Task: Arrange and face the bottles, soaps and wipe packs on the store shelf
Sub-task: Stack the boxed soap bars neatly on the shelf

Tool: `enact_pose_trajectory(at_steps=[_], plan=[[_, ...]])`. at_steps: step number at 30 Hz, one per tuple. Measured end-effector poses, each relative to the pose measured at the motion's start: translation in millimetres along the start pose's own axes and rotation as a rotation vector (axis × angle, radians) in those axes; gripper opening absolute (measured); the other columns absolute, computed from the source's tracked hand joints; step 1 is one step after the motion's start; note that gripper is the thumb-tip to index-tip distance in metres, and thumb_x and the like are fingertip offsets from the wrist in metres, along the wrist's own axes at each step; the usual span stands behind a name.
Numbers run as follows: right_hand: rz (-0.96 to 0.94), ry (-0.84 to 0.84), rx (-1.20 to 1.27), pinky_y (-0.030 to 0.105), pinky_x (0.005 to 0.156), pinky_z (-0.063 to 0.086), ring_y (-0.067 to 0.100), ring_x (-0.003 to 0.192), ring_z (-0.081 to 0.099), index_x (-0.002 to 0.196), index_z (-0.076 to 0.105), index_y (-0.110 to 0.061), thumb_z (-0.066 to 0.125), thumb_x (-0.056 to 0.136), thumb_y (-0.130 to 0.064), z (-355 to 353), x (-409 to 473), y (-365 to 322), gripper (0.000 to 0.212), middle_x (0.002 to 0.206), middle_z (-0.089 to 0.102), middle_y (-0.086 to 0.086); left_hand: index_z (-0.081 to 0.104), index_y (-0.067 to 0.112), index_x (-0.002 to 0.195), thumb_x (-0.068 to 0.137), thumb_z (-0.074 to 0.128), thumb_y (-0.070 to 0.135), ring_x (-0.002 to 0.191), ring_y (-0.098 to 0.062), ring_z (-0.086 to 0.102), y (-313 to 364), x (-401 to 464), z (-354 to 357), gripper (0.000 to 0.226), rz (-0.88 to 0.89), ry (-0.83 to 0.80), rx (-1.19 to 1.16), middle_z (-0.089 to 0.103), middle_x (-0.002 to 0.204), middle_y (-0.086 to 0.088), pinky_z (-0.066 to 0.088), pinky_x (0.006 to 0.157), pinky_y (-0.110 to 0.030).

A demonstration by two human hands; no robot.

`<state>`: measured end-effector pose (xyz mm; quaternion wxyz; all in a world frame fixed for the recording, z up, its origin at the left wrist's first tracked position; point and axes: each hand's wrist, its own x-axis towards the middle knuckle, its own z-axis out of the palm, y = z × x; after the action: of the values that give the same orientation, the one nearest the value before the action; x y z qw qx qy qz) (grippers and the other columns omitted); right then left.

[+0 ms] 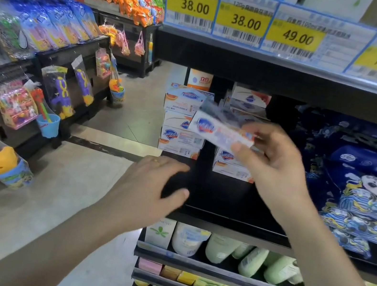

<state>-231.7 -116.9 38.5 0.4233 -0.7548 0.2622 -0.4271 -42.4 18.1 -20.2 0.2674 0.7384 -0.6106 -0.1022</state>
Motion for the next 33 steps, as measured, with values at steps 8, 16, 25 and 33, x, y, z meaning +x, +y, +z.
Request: enact_pose_trajectory(at_steps=[8,16,25,33], plan=[[0.097,0.081,-0.224,0.039,0.099,0.057,0.007,0.108,0.069,0.115,0.068,-0.030,0.080,0.079,-0.051,28.9,94.4,0.4,0.044,0.116,0.072,-0.012,0.031,0.046,0.152,0.098,0.042,0.064,0.149,-0.009,0.014,-4.9,5.6,20.9,0.058,-0.004,-0.109,0.158,0.024,0.161,0.017,0.017,0.123,-0.038],[0.083,0.050,-0.281,0.046,0.103,0.053,0.016,0.116,0.064,0.120,0.069,-0.027,0.075,0.087,-0.040,48.7,116.4,6.3,0.036,0.123,0.069,-0.009,0.028,0.045,0.154,0.100,0.041,0.062,0.150,-0.010,0.010,-8.0,5.2,24.5,0.058,-0.001,-0.107,0.154,0.019,0.163,0.017,0.015,0.124,-0.036],[0.027,0.041,-0.288,0.043,0.107,0.051,0.015,0.124,0.060,0.128,0.065,-0.025,0.074,0.091,-0.032,54.8,117.0,10.3,0.038,0.133,0.064,-0.007,0.028,0.044,0.154,0.100,0.041,0.062,0.151,-0.011,0.011,-10.0,6.2,26.9,0.058,0.005,-0.100,0.155,0.019,0.164,0.017,0.016,0.125,-0.037],[-0.015,0.117,-0.372,0.025,0.097,0.053,-0.003,0.111,0.059,0.126,0.059,-0.032,0.075,0.091,-0.035,35.7,93.5,16.7,0.039,0.133,0.059,-0.009,0.028,0.045,0.154,0.100,0.041,0.062,0.151,-0.010,0.011,-10.1,6.5,27.2,0.058,0.005,-0.097,0.148,0.020,0.163,0.017,0.017,0.125,-0.037]])
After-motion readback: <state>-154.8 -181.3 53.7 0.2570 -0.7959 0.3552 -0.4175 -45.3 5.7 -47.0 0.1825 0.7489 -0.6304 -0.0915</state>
